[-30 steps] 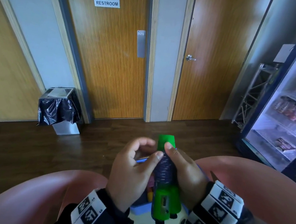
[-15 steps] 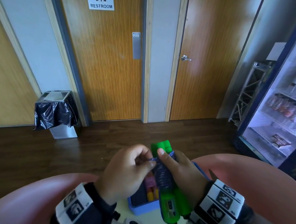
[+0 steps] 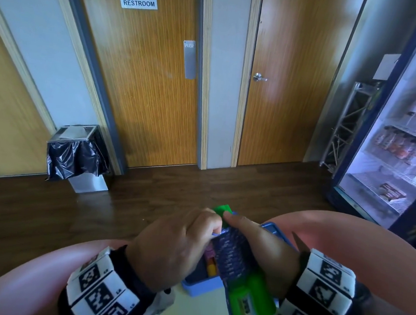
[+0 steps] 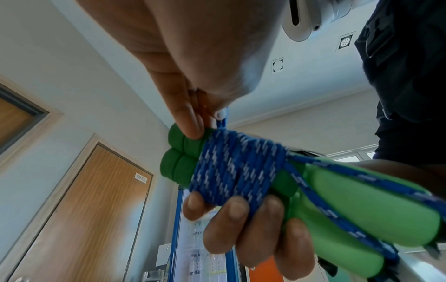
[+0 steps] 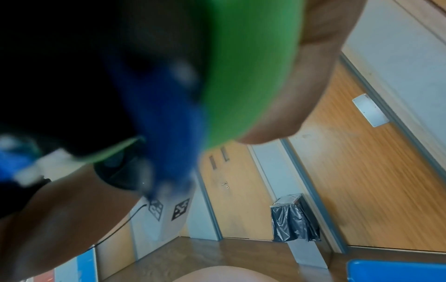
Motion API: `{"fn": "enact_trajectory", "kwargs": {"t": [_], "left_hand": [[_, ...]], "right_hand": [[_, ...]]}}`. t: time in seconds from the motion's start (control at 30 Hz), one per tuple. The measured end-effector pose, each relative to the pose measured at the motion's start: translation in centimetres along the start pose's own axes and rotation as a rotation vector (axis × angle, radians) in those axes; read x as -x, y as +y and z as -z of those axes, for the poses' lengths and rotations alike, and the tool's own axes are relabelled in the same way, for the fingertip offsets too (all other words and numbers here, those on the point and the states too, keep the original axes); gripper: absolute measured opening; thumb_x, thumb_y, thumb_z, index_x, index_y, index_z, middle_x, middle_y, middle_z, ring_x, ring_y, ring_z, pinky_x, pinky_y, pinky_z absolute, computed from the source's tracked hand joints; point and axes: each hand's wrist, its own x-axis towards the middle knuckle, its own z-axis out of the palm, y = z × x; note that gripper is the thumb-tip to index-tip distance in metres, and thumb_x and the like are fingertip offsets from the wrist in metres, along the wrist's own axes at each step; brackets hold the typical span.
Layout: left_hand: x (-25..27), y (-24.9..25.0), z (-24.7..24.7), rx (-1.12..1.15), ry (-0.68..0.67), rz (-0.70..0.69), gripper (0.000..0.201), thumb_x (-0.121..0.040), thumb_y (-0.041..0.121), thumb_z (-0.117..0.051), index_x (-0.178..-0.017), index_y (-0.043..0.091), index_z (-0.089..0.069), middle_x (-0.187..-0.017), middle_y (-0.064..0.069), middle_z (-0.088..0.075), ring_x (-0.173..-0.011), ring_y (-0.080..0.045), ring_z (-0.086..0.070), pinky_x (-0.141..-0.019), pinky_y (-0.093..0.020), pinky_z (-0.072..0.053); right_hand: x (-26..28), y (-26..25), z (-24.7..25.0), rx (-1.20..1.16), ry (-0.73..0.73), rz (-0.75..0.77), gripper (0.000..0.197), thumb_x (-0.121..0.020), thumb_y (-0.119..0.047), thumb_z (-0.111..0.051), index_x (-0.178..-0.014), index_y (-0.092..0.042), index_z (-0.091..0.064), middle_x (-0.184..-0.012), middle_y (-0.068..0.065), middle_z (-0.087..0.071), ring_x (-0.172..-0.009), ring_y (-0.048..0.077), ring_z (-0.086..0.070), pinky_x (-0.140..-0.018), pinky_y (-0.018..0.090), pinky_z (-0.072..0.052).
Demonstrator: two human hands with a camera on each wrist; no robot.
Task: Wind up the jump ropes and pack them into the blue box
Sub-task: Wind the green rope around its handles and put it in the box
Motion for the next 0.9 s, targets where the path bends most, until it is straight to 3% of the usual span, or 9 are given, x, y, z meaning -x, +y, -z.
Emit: {"fn": "enact_trajectory", "kwargs": {"t": [0.2,0.37,0.47,0.57,0.63,0.7,0.83,0.9], "left_hand": [[0.5,0.2,0.3,0.084,0.129,-0.04,0.012,-0.091,0.006,-0.049,-0.1,0.014,-0.046,-0.104,0.001,-0.051,-0.083,-0.018,-0.054,-0.079,-0.021,-0.043],[0.8,1.6,0.0,0.351,0.334,0.229,0.003,-0.091,0.014,-0.057,-0.092,0.012,-0.059,-0.099,0.006,-0.059,-0.093,-0.014,-0.06,-0.081,-0.023,-0.046],[0.9,2.2,-0.6,0.594,0.395,0.428,0.008,-0.088,0.025,-0.06,-0.086,0.017,-0.062,-0.091,0.005,-0.063,-0.087,-0.016,-0.062,-0.074,-0.027,-0.046],[0.6,2.5,-0.6,0.749,0.479,0.577,0.015,-0.085,0.034,-0.061,-0.079,0.021,-0.063,-0.076,0.005,-0.064,-0.071,-0.007,-0.059,-0.066,-0.017,-0.044],[0.4,2.4,-0.2,0.706,0.451,0.586,0.023,-0.086,0.039,-0.057,-0.074,0.021,-0.063,-0.065,0.011,-0.059,-0.062,-0.003,-0.055,-0.061,-0.011,-0.04],[0.4,2.3,0.2,0.595,0.359,0.574,0.03,-0.087,0.046,-0.054,-0.069,0.023,-0.059,-0.06,0.012,-0.056,-0.058,-0.003,-0.053,-0.057,-0.009,-0.037],[0.9,1.3,0.2,0.588,0.09,0.608,0.041,-0.085,0.057,-0.053,-0.076,0.018,-0.057,-0.06,0.003,-0.056,-0.055,-0.009,-0.054,-0.053,-0.025,-0.044],[0.9,0.8,0.1,0.769,0.056,0.73,0.048,-0.084,0.059,-0.056,-0.074,0.012,-0.058,-0.064,-0.008,-0.059,-0.062,-0.026,-0.058,-0.06,-0.042,-0.05]], "right_hand": [[1.5,-0.1,-0.4,-0.141,-0.099,0.067,0.039,-0.064,-0.036,-0.078,-0.088,-0.006,-0.071,-0.094,0.02,-0.061,-0.093,0.033,-0.056,-0.088,0.043,-0.043],[1.5,0.1,-1.2,-0.228,-0.095,0.117,0.06,-0.067,-0.035,-0.079,-0.111,0.004,-0.066,-0.097,0.022,-0.064,-0.088,0.032,-0.062,-0.087,0.043,-0.048],[1.6,-0.1,-1.6,-0.254,-0.108,0.157,0.05,-0.07,-0.038,-0.074,-0.101,0.001,-0.069,-0.087,0.018,-0.068,-0.076,0.027,-0.066,-0.077,0.039,-0.051],[1.3,0.1,-2.1,-0.163,-0.069,0.231,0.051,-0.076,-0.041,-0.075,-0.099,0.004,-0.067,-0.089,0.02,-0.067,-0.079,0.029,-0.066,-0.079,0.044,-0.053],[0.7,0.5,-2.3,-0.01,0.081,0.318,0.063,-0.066,-0.055,-0.076,-0.099,-0.002,-0.067,-0.092,0.018,-0.067,-0.086,0.031,-0.065,-0.093,0.056,-0.048],[0.3,0.4,-2.5,0.192,0.266,0.436,0.064,-0.059,-0.069,-0.072,-0.088,-0.013,-0.067,-0.083,0.006,-0.068,-0.082,0.024,-0.067,-0.092,0.059,-0.049],[0.3,0.3,-2.3,0.483,0.414,0.589,0.066,-0.065,-0.08,-0.06,-0.09,-0.02,-0.058,-0.078,-0.002,-0.066,-0.074,0.009,-0.065,-0.078,0.043,-0.055],[0.7,0.2,-2.4,0.645,0.431,0.613,0.06,-0.068,-0.076,-0.052,-0.093,-0.022,-0.054,-0.08,-0.004,-0.066,-0.073,0.003,-0.063,-0.071,0.03,-0.053]]}}
